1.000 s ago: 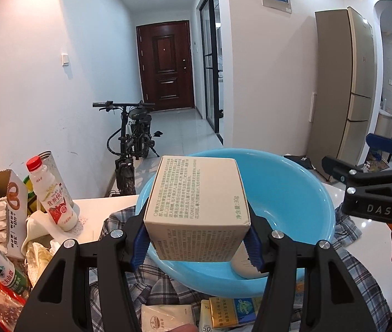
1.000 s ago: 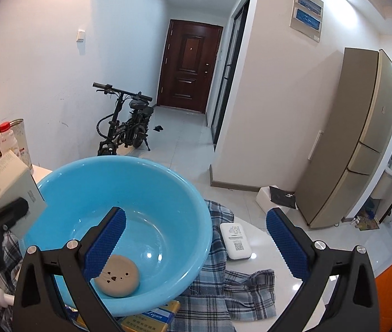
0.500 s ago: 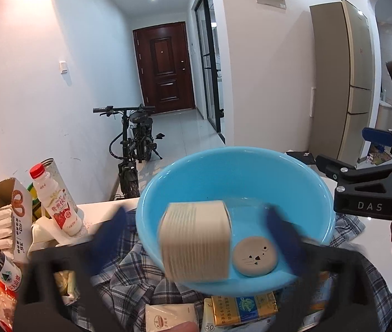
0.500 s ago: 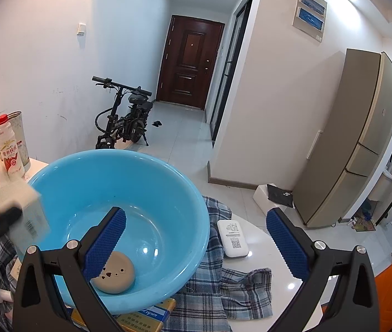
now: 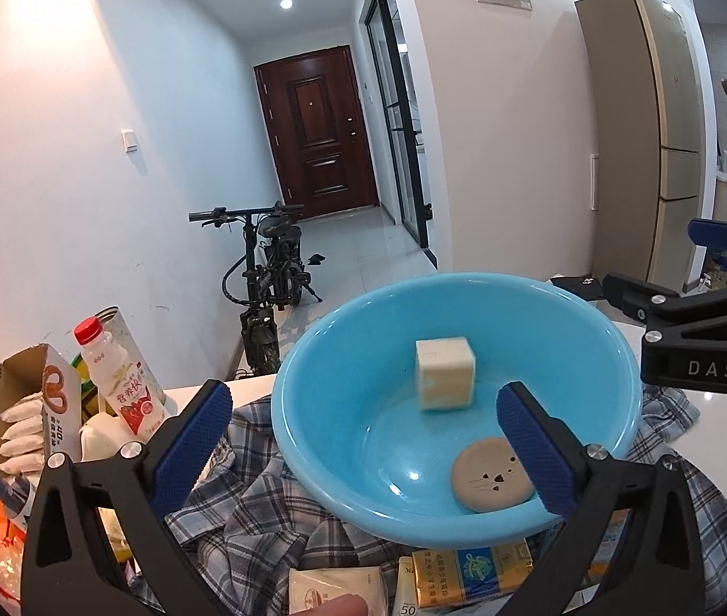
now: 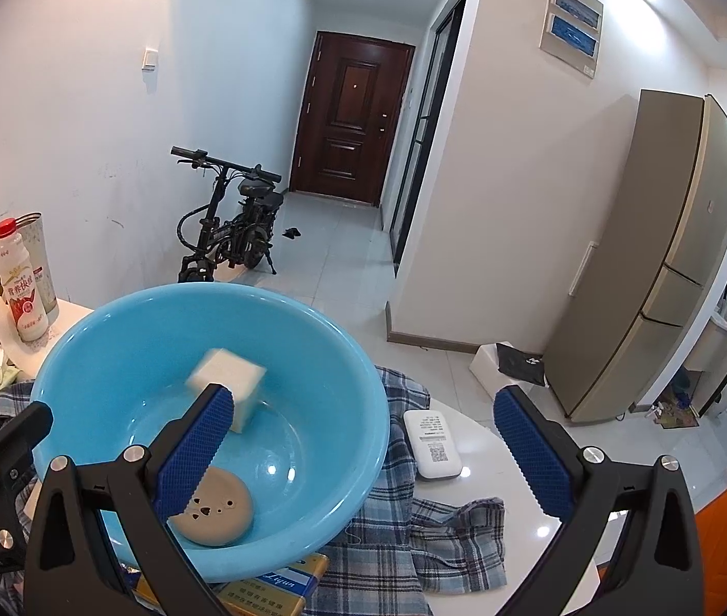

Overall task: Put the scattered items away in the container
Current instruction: 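Open the right gripper over the basin while the left gripper drops the white box in, then move both grippers back to the items on the plaid shirt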

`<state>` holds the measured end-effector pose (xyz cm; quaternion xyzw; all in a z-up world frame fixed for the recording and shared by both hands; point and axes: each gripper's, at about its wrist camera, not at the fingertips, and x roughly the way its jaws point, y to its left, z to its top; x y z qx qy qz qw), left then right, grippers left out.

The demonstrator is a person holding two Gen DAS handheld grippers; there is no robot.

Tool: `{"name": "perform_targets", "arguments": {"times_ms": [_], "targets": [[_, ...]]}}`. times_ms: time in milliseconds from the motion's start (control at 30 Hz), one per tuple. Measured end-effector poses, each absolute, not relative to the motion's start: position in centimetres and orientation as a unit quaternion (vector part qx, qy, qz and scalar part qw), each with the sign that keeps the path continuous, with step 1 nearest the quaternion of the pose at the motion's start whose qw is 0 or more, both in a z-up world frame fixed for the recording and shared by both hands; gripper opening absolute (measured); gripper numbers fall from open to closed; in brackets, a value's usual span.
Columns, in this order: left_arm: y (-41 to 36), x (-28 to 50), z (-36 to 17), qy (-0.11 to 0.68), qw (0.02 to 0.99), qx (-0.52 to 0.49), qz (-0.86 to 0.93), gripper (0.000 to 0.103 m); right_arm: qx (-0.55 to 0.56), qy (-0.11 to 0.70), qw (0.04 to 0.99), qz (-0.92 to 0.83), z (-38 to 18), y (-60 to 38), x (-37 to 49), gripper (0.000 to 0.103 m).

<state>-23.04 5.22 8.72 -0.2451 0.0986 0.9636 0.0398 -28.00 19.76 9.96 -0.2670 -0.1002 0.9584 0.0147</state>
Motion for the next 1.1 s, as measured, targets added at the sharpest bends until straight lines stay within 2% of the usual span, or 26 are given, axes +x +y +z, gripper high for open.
{"name": "perform_targets", "arguments": {"times_ms": [233,567,967,1100], "targets": [[4.8,-22.0,9.7,0.096,0.037,-0.237,0.966,0.103,-0.257,-0.092,-0.003,0.962,10.9,19.0,-27.0,0.103],[2.5,-17.2,11.2,0.069,0.03,-0.231,0.97,0.103,-0.242,-0.07,-0.043,0.967,11.8,18.8,-20.2,0.103],[2.8,-10.0,7.2,0.075,0.038,-0.269,0.959,0.103,-0.315,-0.048,-0.031,0.947,3.7,21.3,-9.4,0.103],[2.2,-8.5,6.0,0.055,0.042,-0.282,0.957,0.103,-0.343,-0.042,-0.035,0.938,1.0,20.7,-7.7,0.103]]}}
